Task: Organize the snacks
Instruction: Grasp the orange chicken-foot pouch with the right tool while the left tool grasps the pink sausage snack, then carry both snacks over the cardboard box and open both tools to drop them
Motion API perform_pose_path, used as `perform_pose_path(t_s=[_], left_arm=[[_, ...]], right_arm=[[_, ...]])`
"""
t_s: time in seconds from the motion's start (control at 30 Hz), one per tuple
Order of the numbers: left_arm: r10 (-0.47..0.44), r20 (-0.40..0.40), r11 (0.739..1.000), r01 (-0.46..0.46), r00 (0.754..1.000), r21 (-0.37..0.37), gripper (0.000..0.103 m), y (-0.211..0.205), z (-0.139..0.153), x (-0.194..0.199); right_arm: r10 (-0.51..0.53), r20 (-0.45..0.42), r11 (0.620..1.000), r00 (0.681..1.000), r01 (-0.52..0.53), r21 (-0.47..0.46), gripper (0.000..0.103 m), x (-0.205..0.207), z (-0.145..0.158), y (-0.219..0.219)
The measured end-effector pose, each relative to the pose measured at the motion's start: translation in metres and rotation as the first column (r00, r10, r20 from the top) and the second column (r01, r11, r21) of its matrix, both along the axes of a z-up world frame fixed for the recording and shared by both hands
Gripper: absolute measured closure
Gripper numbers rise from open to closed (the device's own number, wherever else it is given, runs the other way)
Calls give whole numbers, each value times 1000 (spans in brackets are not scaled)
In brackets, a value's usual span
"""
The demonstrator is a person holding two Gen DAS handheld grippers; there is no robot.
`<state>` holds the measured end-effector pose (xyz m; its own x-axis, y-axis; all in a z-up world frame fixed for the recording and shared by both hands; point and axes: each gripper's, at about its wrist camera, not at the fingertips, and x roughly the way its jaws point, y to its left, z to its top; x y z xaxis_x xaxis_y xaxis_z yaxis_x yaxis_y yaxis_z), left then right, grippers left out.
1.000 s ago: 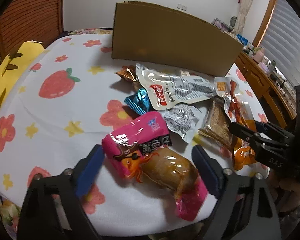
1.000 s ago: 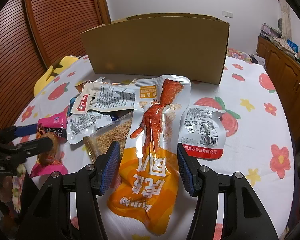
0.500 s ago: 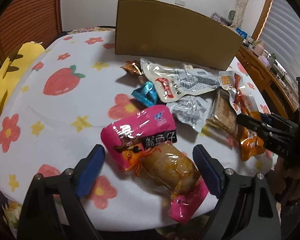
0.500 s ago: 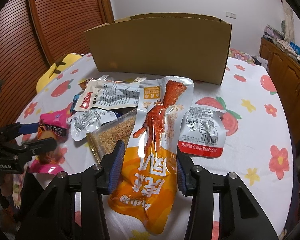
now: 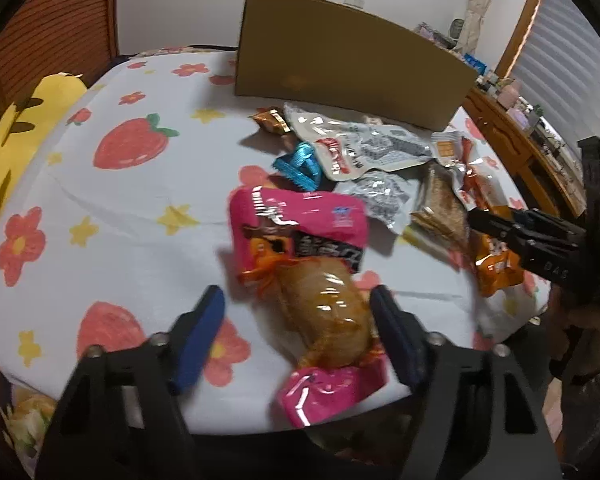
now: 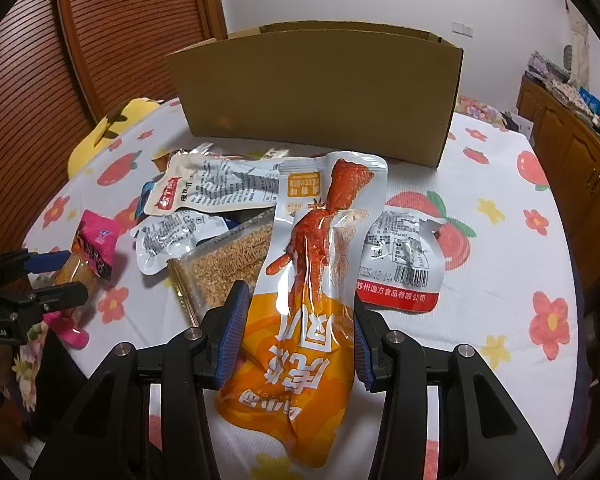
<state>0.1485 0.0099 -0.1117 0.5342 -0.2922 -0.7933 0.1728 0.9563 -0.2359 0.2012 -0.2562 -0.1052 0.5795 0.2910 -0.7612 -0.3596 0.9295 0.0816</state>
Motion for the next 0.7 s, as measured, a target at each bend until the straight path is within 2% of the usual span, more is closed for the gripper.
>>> perform_pose_path(t_s=[0.1, 0.17, 0.27, 0.4, 0.7], left_arm=[[-6, 13, 1000, 6, 1000, 4, 54, -6, 2, 0], [-16, 15, 1000, 16, 1000, 4, 56, -9, 2, 0], [-31, 25, 1000, 31, 999, 7, 58, -12, 3, 0], [-50, 44, 999, 51, 998, -19, 60, -11, 5, -2], [-47, 126, 999, 49, 991, -9, 60, -9, 20, -13]], right_arm=[[2, -13, 1000, 1000, -2, 12, 55, 2, -1, -2], [1, -24, 1000, 1000, 0, 27, 55, 4, -1, -4], [5, -46, 998, 999, -2, 58, 55, 7, -2, -8], [22, -62, 995, 998, -16, 102, 60, 8, -3, -13], [13, -20, 992, 1000, -10, 125, 63, -1, 10, -17]])
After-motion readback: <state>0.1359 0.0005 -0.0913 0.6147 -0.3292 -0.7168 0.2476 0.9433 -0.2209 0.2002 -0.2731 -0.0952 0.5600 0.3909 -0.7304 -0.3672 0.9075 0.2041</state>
